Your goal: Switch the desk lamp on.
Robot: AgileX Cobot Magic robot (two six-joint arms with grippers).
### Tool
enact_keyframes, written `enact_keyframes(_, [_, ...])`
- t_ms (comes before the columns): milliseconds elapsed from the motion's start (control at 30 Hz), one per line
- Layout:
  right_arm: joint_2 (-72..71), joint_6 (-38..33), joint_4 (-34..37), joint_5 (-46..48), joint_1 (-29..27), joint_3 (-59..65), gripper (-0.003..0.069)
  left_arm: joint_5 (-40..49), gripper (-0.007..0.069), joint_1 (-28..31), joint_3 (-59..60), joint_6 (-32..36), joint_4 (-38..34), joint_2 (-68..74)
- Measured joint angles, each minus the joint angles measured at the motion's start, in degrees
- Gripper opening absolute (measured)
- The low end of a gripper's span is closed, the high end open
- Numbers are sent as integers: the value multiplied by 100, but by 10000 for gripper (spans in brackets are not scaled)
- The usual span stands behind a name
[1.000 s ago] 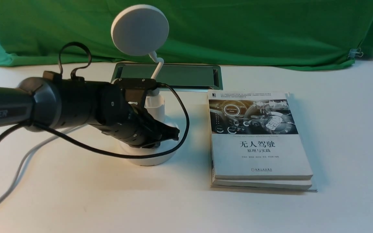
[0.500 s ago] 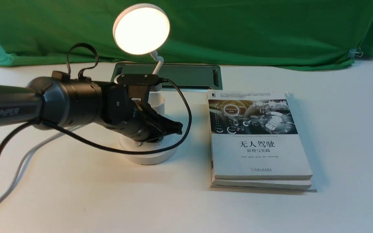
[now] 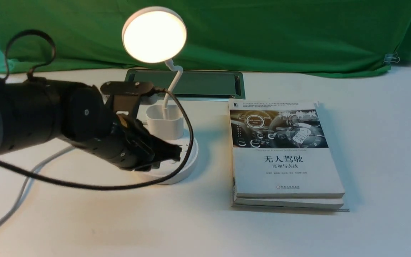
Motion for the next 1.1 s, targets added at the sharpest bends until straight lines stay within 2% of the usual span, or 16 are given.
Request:
enact_keyframes(200, [0,0,0,0,0,0,241,-52,21,0,1247,456,-531,-1228])
enact_keyframes(300, [0,0,0,0,0,0,241,-320,21,0,2002,866,-918,-2708])
enact_keyframes(333, [0,0,0,0,0,0,241,-319,21,0,2002,886,-926,-2793])
enact_keyframes(467, [0,0,0,0,0,0,241,-509,21,0,2287,1368,-986,-4715])
enact_keyframes(600, [0,0,0,0,0,0,241,-780,21,0,2380,1511,-980,-5688])
enact_keyframes(700, [0,0,0,0,0,0,241,-837,21,0,2470,1547,-838,-6468])
enact_keyframes(867, [0,0,0,0,0,0,241,-736,21,0,2504,1561,-607,-6965])
enact_keyframes(1100, [0,0,0,0,0,0,241,-194,21,0,2509,1592,180,-7601])
